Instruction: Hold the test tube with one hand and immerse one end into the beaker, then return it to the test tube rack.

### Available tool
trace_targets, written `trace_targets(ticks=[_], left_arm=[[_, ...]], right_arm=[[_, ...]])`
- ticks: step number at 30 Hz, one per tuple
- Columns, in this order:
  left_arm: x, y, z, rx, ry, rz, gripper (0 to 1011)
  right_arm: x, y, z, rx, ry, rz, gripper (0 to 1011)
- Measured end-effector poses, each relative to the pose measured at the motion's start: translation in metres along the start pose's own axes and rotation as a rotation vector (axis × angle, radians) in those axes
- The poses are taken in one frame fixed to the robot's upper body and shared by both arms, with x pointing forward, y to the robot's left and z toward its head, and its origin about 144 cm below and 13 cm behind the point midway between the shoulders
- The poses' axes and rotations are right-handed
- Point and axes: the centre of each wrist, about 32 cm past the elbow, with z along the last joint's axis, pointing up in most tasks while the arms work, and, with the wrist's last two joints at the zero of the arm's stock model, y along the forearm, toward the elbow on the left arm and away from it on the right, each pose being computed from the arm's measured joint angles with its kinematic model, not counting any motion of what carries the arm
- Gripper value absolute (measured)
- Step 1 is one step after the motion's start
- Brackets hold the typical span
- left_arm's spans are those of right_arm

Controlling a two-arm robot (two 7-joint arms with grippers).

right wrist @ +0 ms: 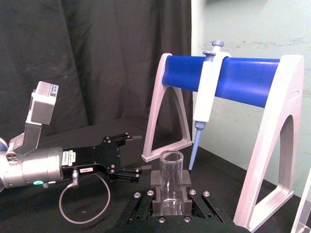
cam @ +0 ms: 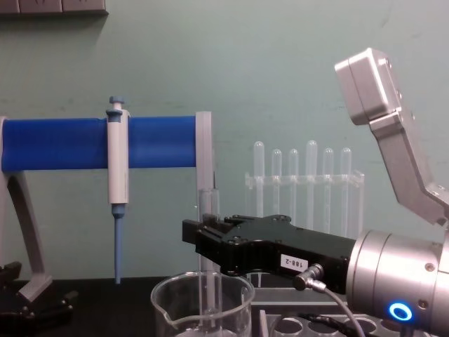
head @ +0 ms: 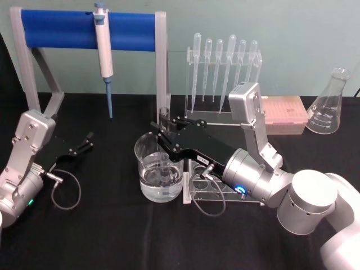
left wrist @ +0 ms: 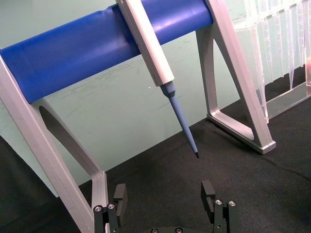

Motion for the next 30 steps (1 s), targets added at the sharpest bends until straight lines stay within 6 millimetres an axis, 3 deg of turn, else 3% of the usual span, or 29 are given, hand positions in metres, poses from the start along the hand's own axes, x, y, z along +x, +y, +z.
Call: trace_targets(ticks=[30], left_arm=[[0.0000, 0.0000, 0.0000, 0.000, 0.000, 0.000, 1000]], right_arm=[[0.0000, 0.0000, 0.0000, 0.000, 0.000, 0.000, 225]])
